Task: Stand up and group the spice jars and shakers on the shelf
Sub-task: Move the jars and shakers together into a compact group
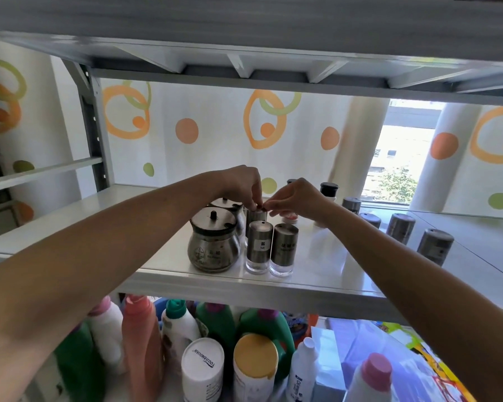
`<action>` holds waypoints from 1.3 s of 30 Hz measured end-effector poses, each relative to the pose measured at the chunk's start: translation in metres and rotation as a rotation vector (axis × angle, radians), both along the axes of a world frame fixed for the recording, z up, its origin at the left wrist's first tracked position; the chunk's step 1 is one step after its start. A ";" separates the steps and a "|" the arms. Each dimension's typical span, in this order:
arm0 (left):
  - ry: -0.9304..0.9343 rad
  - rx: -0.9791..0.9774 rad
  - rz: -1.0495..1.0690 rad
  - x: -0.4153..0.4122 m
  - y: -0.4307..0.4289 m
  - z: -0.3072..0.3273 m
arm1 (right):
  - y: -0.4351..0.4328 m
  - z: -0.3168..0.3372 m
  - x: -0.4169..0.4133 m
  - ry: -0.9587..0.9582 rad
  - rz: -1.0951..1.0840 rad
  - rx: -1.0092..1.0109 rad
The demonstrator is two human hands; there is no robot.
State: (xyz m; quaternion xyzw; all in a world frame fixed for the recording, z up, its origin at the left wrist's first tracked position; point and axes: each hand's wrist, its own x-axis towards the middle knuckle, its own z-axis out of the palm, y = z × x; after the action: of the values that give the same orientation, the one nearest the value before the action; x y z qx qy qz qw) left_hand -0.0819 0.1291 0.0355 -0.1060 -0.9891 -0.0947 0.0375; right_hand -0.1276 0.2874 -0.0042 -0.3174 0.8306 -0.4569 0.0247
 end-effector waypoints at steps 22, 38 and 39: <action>-0.040 0.037 0.006 0.012 0.004 -0.001 | 0.002 0.003 0.015 0.069 -0.054 0.067; 0.007 0.076 0.020 0.012 0.010 0.001 | 0.018 0.005 0.013 0.154 -0.137 0.060; 0.034 0.080 0.022 0.012 0.012 0.002 | 0.026 0.008 0.010 0.187 -0.173 0.032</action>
State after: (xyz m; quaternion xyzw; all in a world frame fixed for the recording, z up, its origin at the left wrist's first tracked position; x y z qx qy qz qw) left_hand -0.0699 0.1411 0.0375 -0.0953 -0.9848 -0.1321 0.0595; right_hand -0.1177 0.3137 0.0036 -0.2854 0.8608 -0.4122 -0.0874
